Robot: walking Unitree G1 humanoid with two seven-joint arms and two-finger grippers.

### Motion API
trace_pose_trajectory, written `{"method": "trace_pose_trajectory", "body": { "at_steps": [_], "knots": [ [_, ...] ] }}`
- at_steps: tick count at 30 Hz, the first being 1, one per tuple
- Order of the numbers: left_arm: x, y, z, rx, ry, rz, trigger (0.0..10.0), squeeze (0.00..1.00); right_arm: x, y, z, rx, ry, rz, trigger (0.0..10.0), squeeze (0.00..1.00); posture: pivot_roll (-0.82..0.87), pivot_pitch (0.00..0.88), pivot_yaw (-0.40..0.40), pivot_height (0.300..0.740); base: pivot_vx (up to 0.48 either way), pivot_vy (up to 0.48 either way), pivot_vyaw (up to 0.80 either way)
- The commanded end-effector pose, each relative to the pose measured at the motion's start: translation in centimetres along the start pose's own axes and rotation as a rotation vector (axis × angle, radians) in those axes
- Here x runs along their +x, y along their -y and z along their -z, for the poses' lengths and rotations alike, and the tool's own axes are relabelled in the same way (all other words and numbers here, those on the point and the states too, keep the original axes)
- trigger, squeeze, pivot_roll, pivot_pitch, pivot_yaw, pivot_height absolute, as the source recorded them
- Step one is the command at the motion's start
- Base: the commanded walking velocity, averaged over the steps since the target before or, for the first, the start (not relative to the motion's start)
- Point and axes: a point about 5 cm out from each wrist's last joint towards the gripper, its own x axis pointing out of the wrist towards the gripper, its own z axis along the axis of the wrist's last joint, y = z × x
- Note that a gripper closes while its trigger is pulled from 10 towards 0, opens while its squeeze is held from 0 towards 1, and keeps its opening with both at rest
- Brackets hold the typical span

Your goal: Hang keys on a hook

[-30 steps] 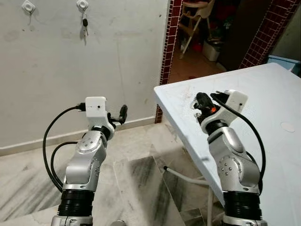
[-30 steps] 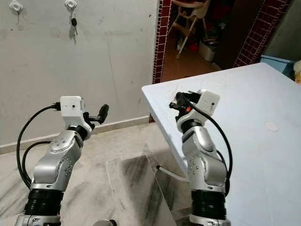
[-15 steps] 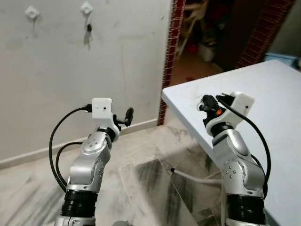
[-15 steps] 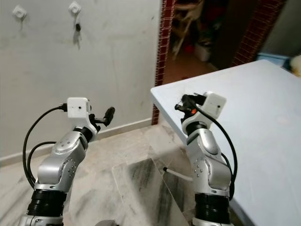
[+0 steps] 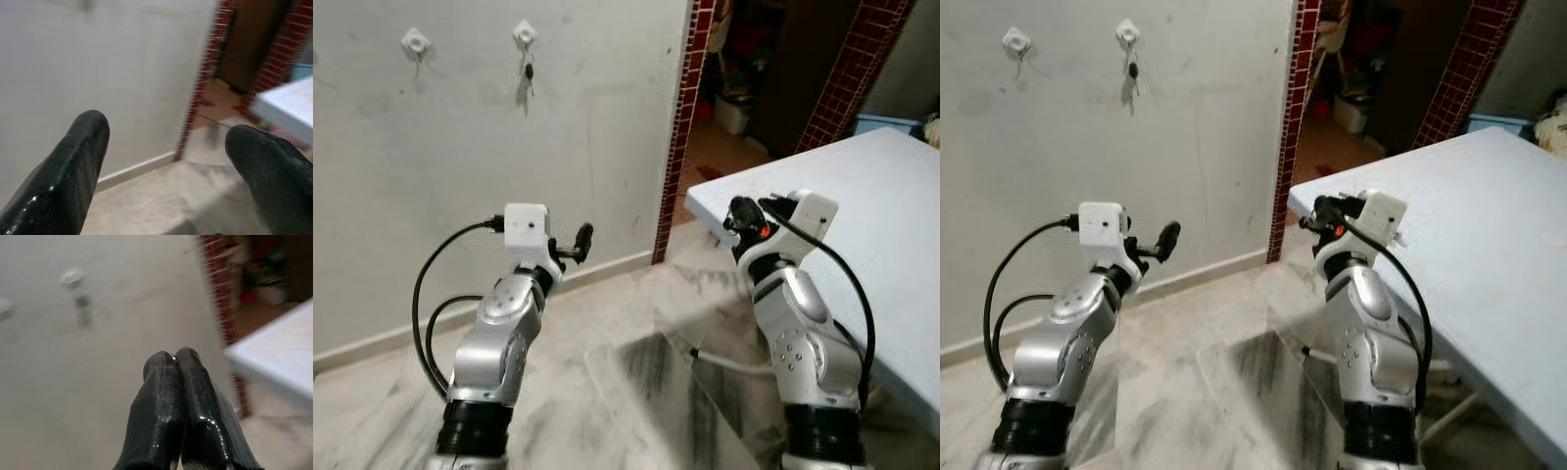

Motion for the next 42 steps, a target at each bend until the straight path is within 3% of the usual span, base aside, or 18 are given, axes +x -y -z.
{"method": "trace_pose_trajectory", "body": {
  "at_steps": [1,13,28,42],
  "knots": [
    [-0.2,0.3,-0.2,-0.006,0.012,0.014,10.0,0.00,0.2,-0.2,-0.8,-0.017,0.026,-0.012,10.0,0.00,0.20,0.000,-0.050,0.740,0.000,0.000,0.79],
    [-0.3,0.5,-0.2,-0.016,0.007,0.038,10.0,0.00,0.3,-0.4,-0.7,-0.024,0.020,-0.022,10.0,0.00,0.19,0.000,-0.051,0.740,0.000,0.000,0.77],
    [-0.5,0.5,-0.1,-0.025,0.011,0.048,10.0,0.00,0.4,-0.4,-0.7,-0.027,0.021,-0.023,10.0,0.00,0.19,0.000,-0.054,0.740,0.000,0.000,0.00],
    [-0.7,0.4,-0.2,-0.023,0.016,0.050,10.0,0.00,-0.1,-0.4,0.2,-0.117,-0.012,-0.055,10.0,0.00,0.18,0.000,-0.054,0.740,0.329,0.000,0.00]
  ]
}}
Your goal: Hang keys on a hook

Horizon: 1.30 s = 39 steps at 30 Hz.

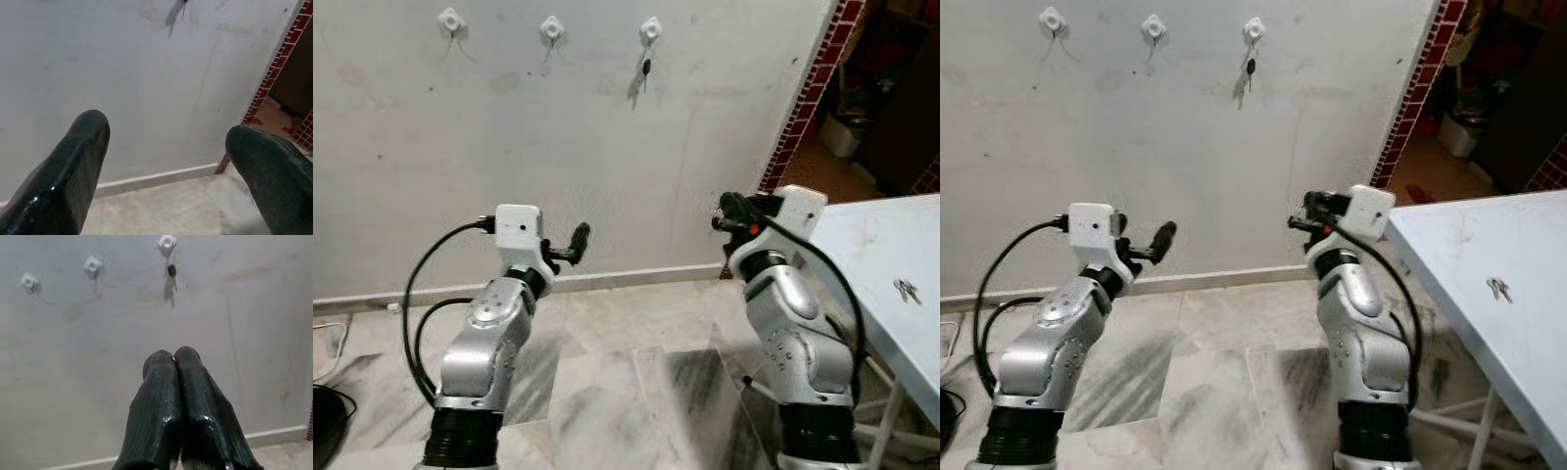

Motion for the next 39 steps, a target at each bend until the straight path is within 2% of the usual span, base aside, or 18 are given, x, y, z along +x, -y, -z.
{"method": "trace_pose_trajectory", "body": {
  "at_steps": [1,10,18,39],
  "knots": [
    [0.1,1.1,-0.1,-0.009,0.006,0.034,10.0,0.00,-0.3,0.9,-0.2,-0.030,0.007,0.024,10.0,0.00,0.18,0.000,-0.055,0.740,0.390,0.000,0.00],
    [0.1,1.4,0.2,-0.014,-0.004,0.039,10.0,0.00,-0.7,0.7,0.6,-0.076,-0.020,-0.007,10.0,0.00,0.18,0.000,-0.056,0.740,0.388,0.000,0.00],
    [0.0,1.5,0.3,-0.018,-0.010,0.041,10.0,0.00,-0.7,0.8,0.6,-0.079,-0.021,-0.007,10.0,0.00,0.18,0.000,-0.057,0.740,0.378,0.000,0.00],
    [0.0,1.5,0.4,-0.022,-0.013,0.040,10.0,0.00,-0.6,0.7,0.9,-0.080,-0.024,-0.010,10.0,0.00,0.18,0.000,-0.059,0.740,0.327,0.329,0.04]
  ]
}}
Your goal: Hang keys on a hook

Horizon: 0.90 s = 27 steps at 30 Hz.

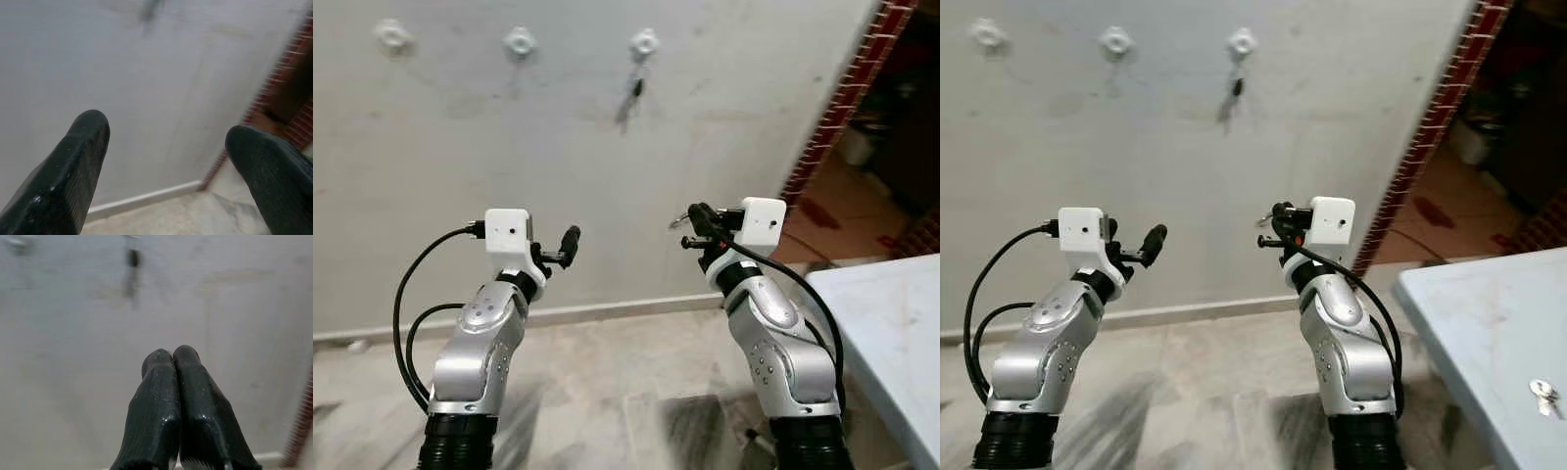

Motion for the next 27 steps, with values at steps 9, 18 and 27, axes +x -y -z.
{"method": "trace_pose_trajectory", "body": {
  "at_steps": [9,18,27],
  "knots": [
    [-0.12,-1.03,-0.97,0.023,0.027,-0.038,10.0,0.00,0.36,-1.22,-0.68,0.001,0.028,-0.041,10.0,0.00,0.18,0.000,-0.059,0.740,0.299,0.375,0.00],
    [-0.15,-0.90,-0.96,0.037,0.025,-0.033,10.0,0.00,0.39,-1.35,-0.74,0.000,0.034,-0.043,10.0,0.00,0.18,0.000,-0.057,0.740,0.314,0.362,0.00],
    [-0.08,-1.02,-0.96,0.048,0.023,-0.040,10.0,0.00,0.48,-1.47,-0.68,-0.013,0.033,-0.054,10.0,0.00,0.19,0.000,-0.058,0.740,0.345,0.334,0.00]
  ]
}}
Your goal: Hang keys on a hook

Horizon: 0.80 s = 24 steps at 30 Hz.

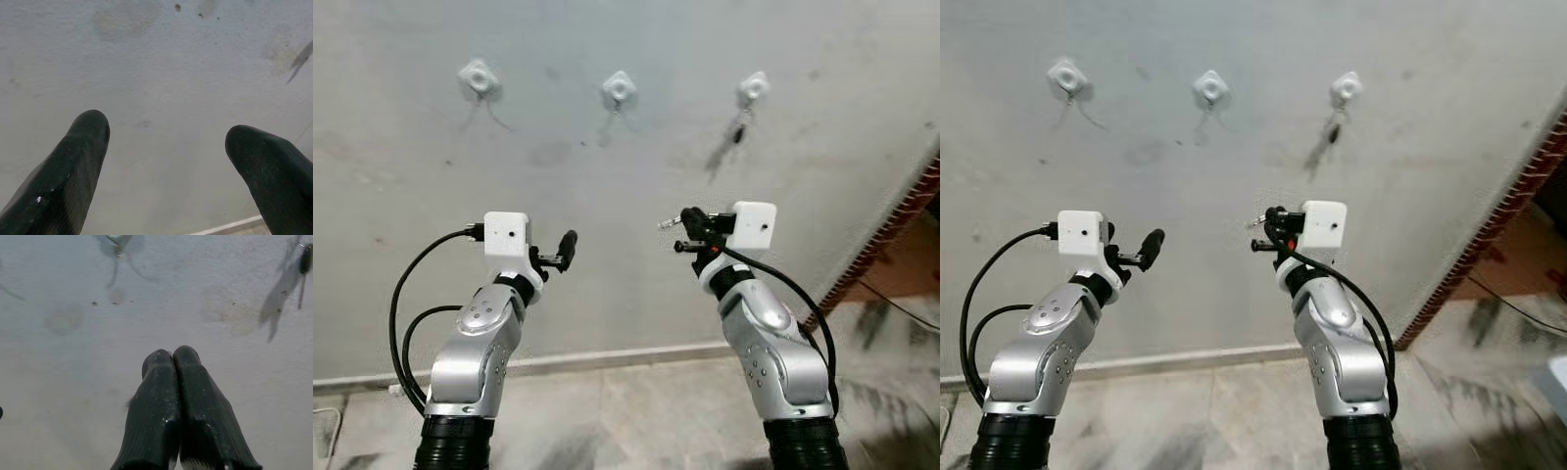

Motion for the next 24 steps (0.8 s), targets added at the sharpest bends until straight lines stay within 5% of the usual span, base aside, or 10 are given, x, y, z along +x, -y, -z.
{"method": "trace_pose_trajectory", "body": {
  "at_steps": [1,15,24],
  "knots": [
    [0.32,1.03,-0.38,0.008,0.011,0.029,10.0,0.00,-0.05,0.85,-0.45,-0.014,0.018,0.024,10.0,0.00,0.19,0.000,-0.059,0.740,0.349,0.330,0.00],
    [0.37,1.34,-0.37,0.005,0.024,0.034,10.0,0.00,0.03,0.82,-0.55,-0.033,0.026,0.018,10.0,0.00,0.19,0.000,-0.064,0.740,0.101,0.021,0.00],
    [0.28,1.39,-0.30,-0.001,0.021,0.037,10.0,0.00,-0.03,0.79,-0.39,-0.028,0.026,0.016,10.0,0.00,0.19,0.000,-0.064,0.740,0.000,-0.385,0.00]
  ]
}}
